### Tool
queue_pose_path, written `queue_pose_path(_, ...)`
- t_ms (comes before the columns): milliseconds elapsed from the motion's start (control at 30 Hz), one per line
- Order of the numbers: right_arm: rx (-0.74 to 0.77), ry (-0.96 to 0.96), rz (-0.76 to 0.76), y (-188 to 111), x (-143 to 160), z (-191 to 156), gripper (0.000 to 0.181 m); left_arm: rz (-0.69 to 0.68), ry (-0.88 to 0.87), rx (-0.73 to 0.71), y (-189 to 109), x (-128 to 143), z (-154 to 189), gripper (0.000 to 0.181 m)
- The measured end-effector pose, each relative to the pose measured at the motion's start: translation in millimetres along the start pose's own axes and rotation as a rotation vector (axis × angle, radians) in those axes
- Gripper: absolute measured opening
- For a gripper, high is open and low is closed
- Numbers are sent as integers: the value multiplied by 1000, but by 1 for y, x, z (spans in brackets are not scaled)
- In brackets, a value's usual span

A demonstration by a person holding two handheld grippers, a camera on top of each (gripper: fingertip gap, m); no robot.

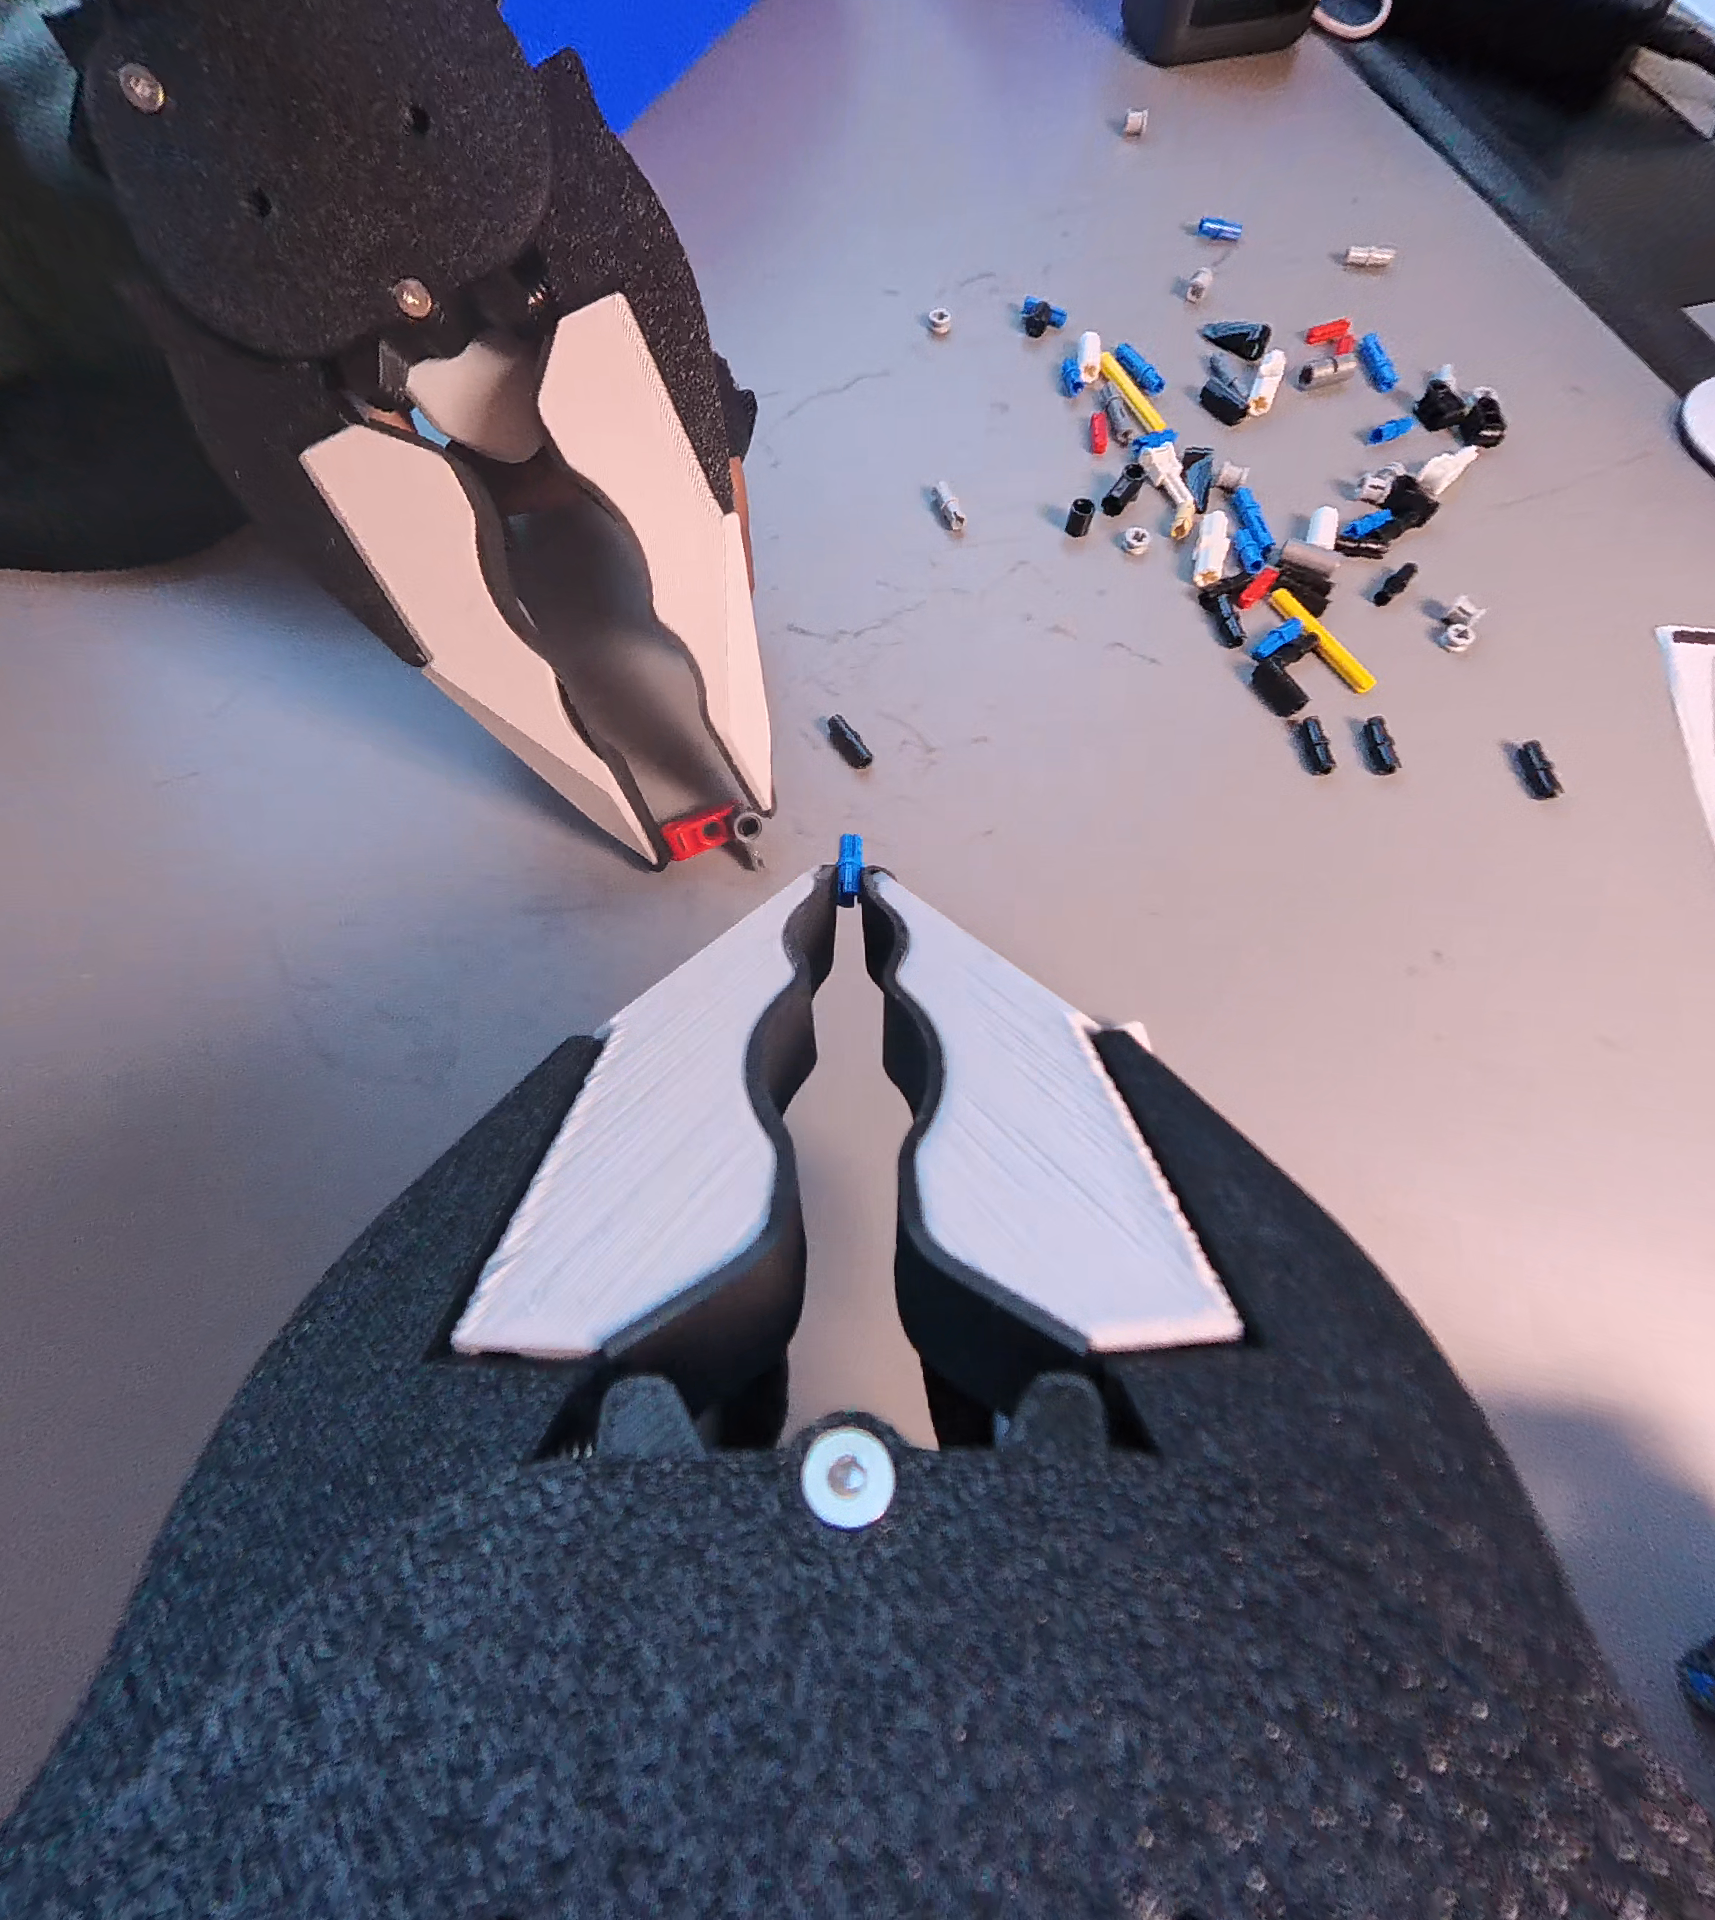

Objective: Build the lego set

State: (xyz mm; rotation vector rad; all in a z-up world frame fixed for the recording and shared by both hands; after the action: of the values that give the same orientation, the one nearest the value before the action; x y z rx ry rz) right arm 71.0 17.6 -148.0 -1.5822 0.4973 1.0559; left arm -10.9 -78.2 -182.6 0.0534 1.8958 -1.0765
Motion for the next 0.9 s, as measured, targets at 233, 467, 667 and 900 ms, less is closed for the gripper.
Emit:
queue_pose_path(233, -28, -60, -10, 3, 6, -5, 4, 0, -73, 21, -1, 1, -4, 23)
queue_pose_path(467, -92, -234, 102, 4, -5, -29, 4, 154, -432, 242, -11, -18, -6, 23)
queue_pose_path(667, -23, -231, 237, -13, -20, -19, 4, 484, -848, 462, -35, -37, -23, 23)
queue_pose_path(900, 31, -278, 383, -29, -46, -30, 4, 776, -1152, 713, -49, -41, -33, 23)
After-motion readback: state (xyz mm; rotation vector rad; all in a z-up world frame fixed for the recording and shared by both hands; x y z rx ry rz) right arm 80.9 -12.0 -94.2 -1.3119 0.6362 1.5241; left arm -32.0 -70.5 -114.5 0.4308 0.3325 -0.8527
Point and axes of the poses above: each gripper's, where its closed fingertips meet, y out along the fingers, x out of its underside, z = x × y across the jaws, the point moved 6 cm from there along -y, back along the fingers, and after that the axes turned 1 degree about z, right-handed, at the moved point
